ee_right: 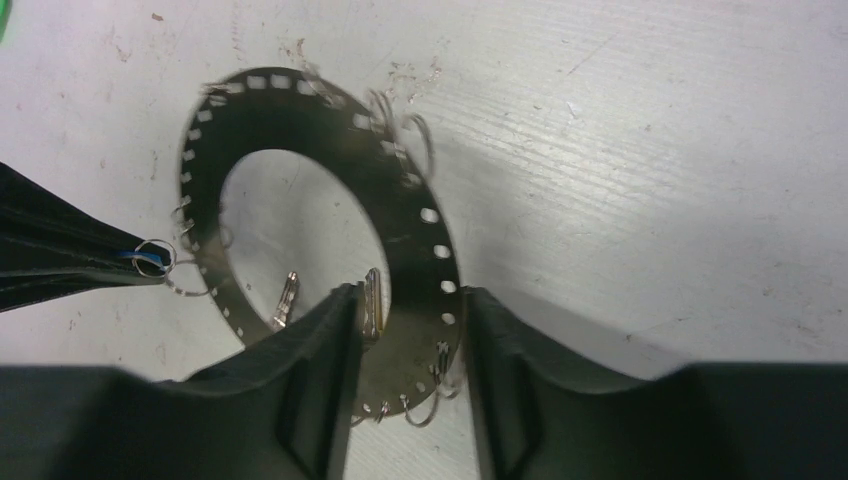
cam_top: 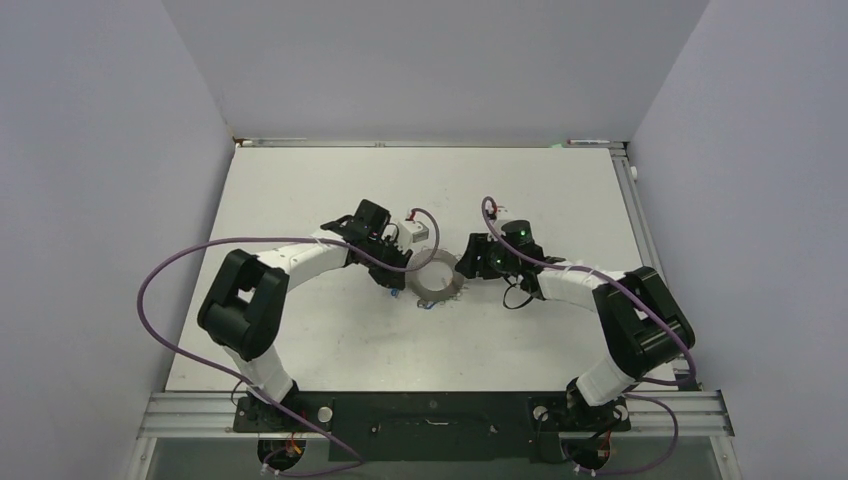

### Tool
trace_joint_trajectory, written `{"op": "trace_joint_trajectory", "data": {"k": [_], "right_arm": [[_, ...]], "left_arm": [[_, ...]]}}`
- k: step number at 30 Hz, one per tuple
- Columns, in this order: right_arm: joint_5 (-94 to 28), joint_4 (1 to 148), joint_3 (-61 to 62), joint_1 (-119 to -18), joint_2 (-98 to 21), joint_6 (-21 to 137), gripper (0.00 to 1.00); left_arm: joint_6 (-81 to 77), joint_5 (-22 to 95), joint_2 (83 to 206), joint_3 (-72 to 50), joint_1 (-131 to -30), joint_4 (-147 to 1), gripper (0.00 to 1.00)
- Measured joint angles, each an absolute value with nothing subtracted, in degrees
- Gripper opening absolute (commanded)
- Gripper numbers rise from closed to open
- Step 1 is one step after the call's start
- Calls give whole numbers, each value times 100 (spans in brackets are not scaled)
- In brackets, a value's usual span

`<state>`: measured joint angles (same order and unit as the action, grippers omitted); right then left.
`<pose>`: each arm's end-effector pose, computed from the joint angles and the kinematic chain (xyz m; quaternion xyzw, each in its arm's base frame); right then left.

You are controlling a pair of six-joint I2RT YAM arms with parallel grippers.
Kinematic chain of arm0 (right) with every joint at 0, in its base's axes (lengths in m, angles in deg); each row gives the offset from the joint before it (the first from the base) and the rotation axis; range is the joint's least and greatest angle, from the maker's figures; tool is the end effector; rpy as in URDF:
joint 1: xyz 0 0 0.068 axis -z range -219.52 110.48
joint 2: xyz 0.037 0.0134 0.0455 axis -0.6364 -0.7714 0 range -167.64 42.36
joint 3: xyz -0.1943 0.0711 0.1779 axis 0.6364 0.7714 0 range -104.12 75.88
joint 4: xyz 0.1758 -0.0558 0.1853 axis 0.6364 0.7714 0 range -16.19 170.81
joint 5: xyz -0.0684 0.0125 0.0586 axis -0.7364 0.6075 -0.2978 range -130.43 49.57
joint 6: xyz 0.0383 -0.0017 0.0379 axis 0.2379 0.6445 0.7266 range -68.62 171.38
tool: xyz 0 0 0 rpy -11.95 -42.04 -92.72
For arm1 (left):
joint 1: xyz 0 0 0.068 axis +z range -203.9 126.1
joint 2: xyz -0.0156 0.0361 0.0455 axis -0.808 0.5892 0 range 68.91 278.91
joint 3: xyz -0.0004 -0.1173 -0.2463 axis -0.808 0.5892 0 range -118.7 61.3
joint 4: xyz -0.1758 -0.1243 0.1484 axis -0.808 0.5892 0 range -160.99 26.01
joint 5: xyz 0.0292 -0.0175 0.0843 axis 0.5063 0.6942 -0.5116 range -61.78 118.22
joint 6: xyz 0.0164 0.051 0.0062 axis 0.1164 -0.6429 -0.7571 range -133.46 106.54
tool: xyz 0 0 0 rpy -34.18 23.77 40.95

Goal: Remove the keys from the keyring

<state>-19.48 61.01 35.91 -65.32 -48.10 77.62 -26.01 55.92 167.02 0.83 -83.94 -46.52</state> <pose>0.2727 0.1460 0.1611 -0.0767 0.8830 0.3368 0.3179 0.2836 -0.1832 0.1795 0.3960 0.8570 -0.2652 0.1960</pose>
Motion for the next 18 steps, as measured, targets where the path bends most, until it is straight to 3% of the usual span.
{"op": "trace_joint_trajectory", "data": {"k": [3,10,15,18], "right_arm": [[-1786,6129,3687,-6338,-4788,7674,72],[-1205,6792,3512,-5868,-4279,6765,83],[-1166,7917,2529,-5545,-3835,5417,99],[-1205,8219,2312,-5313,-3394,4617,90]], "left_arm": [[-2614,5588,16890,-96,-8392,-4505,0],[-2641,5629,17517,-675,-8390,-3970,0],[-2680,5723,17679,-1075,-8368,-3336,0],[-2763,5789,17709,-1368,-8313,-2890,0]]}}
